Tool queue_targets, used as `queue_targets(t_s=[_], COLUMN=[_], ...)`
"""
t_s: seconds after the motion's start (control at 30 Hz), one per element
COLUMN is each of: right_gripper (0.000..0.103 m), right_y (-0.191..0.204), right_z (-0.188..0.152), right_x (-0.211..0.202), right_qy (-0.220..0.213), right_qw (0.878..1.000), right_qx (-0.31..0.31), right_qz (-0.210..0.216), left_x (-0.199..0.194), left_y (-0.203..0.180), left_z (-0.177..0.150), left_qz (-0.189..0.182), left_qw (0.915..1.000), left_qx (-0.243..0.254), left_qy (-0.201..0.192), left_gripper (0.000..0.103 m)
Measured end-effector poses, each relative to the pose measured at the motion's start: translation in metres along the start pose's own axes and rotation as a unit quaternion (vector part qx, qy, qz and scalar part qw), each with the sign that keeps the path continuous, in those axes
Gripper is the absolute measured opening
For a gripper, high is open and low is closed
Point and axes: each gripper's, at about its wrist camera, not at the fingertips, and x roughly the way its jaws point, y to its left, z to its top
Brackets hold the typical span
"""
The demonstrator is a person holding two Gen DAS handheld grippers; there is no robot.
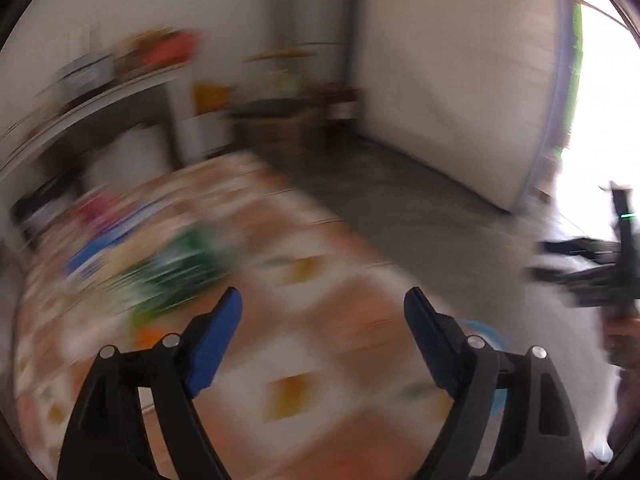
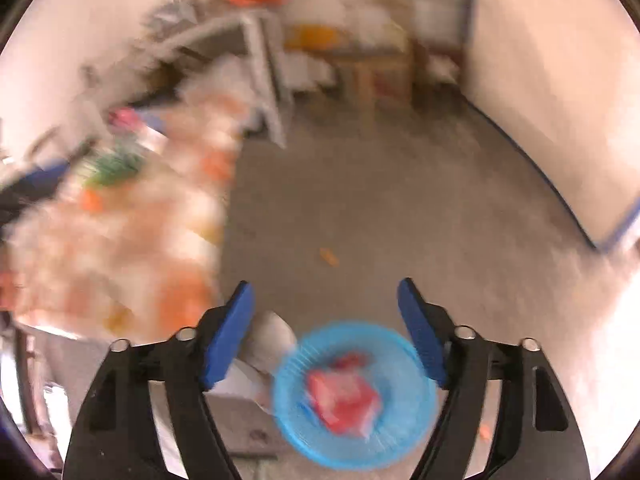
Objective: Collect trash
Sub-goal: 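Move both open grippers back over the table items, then grasp the crumpled brown paper with the left gripper and lift it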
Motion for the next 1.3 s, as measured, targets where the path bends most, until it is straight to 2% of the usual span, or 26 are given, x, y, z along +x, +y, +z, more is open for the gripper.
queue_targets(t_s=[0.1, 0.2, 0.3, 0.43, 0.6, 0.7, 0.83, 0.87, 0.93, 0.97, 1.0, 1.07, 1.1, 1.13, 1.2, 1.3], right_gripper=[0.077, 0.079, 0.079, 0.081, 0.082, 0.082, 0.082, 0.082, 0.082, 0.082, 0.082, 0.082, 0.082, 0.082, 0.082, 0.082], right_y=[0.044, 0.088, 0.123, 0.149, 0.159, 0.158, 0.158, 0.158, 0.158, 0.158, 0.159, 0.159, 0.159, 0.16, 0.162, 0.169], right_z=[0.029, 0.053, 0.075, 0.097, 0.112, 0.126, 0.137, 0.138, 0.141, 0.141, 0.142, 0.142, 0.142, 0.142, 0.143, 0.146], right_x=[0.011, 0.031, 0.035, 0.015, 0.028, 0.038, 0.036, 0.037, 0.038, 0.039, 0.04, 0.043, 0.045, 0.047, 0.053, 0.064], right_qy=[-0.009, -0.002, -0.007, -0.017, 0.0, 0.009, 0.0, -0.002, -0.001, 0.0, 0.001, 0.004, 0.005, 0.009, 0.014, 0.025], right_qw=[0.998, 0.993, 0.987, 0.983, 0.983, 0.983, 0.985, 0.985, 0.985, 0.985, 0.985, 0.985, 0.985, 0.985, 0.985, 0.983], right_qx=[-0.035, -0.065, -0.092, -0.119, -0.126, -0.114, -0.118, -0.119, -0.121, -0.122, -0.123, -0.124, -0.123, -0.121, -0.121, -0.124], right_qz=[0.06, 0.094, 0.13, 0.14, 0.137, 0.14, 0.125, 0.124, 0.127, 0.124, 0.121, 0.118, 0.12, 0.123, 0.124, 0.132], left_x=[-0.006, -0.003, 0.008, 0.02, 0.071, 0.122, 0.171, 0.181, 0.185, 0.182, 0.177, 0.167, 0.164, 0.16, 0.146, 0.12], left_y=[0.063, 0.106, 0.14, 0.171, 0.198, 0.214, 0.235, 0.238, 0.241, 0.241, 0.242, 0.248, 0.252, 0.256, 0.261, 0.27], left_z=[-0.015, -0.018, -0.008, 0.007, 0.04, 0.057, 0.062, 0.061, 0.061, 0.062, 0.062, 0.061, 0.061, 0.06, 0.057, 0.056], left_qz=[0.052, 0.078, 0.076, 0.05, 0.008, -0.046, -0.052, -0.052, -0.061, -0.066, -0.063, -0.056, -0.054, -0.052, -0.037, -0.041], left_qw=[0.9983, 0.9965, 0.9968, 0.9975, 0.9939, 0.9804, 0.9602, 0.9558, 0.9538, 0.9535, 0.955, 0.9571, 0.9573, 0.958, 0.962, 0.9658], left_qx=[-0.026, -0.029, -0.022, -0.047, -0.084, -0.124, -0.167, -0.171, -0.175, -0.179, -0.181, -0.185, -0.188, -0.188, -0.19, -0.204], left_qy=[-0.007, -0.006, 0.013, 0.017, 0.072, 0.146, 0.218, 0.233, 0.236, 0.233, 0.226, 0.216, 0.213, 0.21, 0.193, 0.154], left_gripper=[0.082, 0.085, 0.086, 0.087, 0.087, 0.087, 0.086, 0.082, 0.071, 0.057, 0.05, 0.017, 0.01, 0.005, 0.005, 0.004])
